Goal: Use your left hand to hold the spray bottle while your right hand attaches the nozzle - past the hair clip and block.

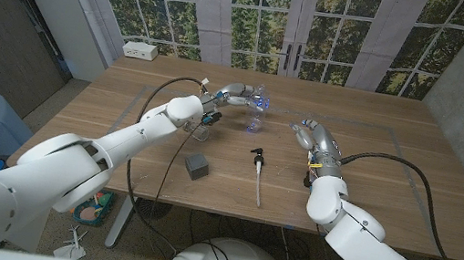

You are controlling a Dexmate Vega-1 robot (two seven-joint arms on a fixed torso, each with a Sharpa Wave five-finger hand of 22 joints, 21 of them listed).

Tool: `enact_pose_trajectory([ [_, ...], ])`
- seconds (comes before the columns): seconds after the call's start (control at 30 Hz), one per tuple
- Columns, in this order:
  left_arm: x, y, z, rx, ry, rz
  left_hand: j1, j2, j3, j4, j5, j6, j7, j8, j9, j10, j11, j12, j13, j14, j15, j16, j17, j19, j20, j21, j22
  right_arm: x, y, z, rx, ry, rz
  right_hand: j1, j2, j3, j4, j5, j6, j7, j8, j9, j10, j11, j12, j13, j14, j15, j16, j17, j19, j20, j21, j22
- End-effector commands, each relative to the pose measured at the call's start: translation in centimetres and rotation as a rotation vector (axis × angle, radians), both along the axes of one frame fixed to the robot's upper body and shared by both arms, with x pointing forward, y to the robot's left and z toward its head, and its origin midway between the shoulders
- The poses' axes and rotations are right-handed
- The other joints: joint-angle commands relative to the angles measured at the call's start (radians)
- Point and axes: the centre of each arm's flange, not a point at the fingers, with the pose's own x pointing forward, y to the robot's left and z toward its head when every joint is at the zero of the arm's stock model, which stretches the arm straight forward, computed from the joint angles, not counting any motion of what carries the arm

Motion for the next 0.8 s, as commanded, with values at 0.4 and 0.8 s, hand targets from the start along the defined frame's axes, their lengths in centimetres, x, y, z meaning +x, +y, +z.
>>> enact_pose_trajectory([
  [0.4,-0.8,0.3,-0.1,-0.003,-0.013,-0.01,0.166,0.172,0.032,0.043,0.0,0.364,-0.042,0.018,0.002,0.138,-0.128,-0.007,0.004,0.001,-0.136,-0.004,0.004,0.003,-0.008,0.008,0.001,-1.7,2.8,-2.0,-0.183,-0.029,-0.106,0.078,-0.054,-0.017,0.0,-0.012,0.07,-0.011,0.035,0.007,0.049,-0.023,0.027,0.027,0.029,-0.018,0.03,0.027,0.019,0.005,0.001,0.003],
  [0.8,-1.2,0.2,-0.1,-0.002,-0.023,-0.011,0.167,0.172,0.029,0.044,0.0,0.366,-0.044,0.018,0.002,0.14,-0.127,-0.011,0.004,0.001,-0.135,-0.006,0.004,0.002,-0.009,0.009,0.002,-2.0,3.7,-2.4,-0.246,0.01,-0.112,0.115,-0.062,-0.033,0.009,-0.01,0.084,-0.02,0.049,0.011,0.069,-0.032,0.042,0.056,0.072,-0.03,0.071,0.062,0.021,-0.002,-0.002,0.005],
])
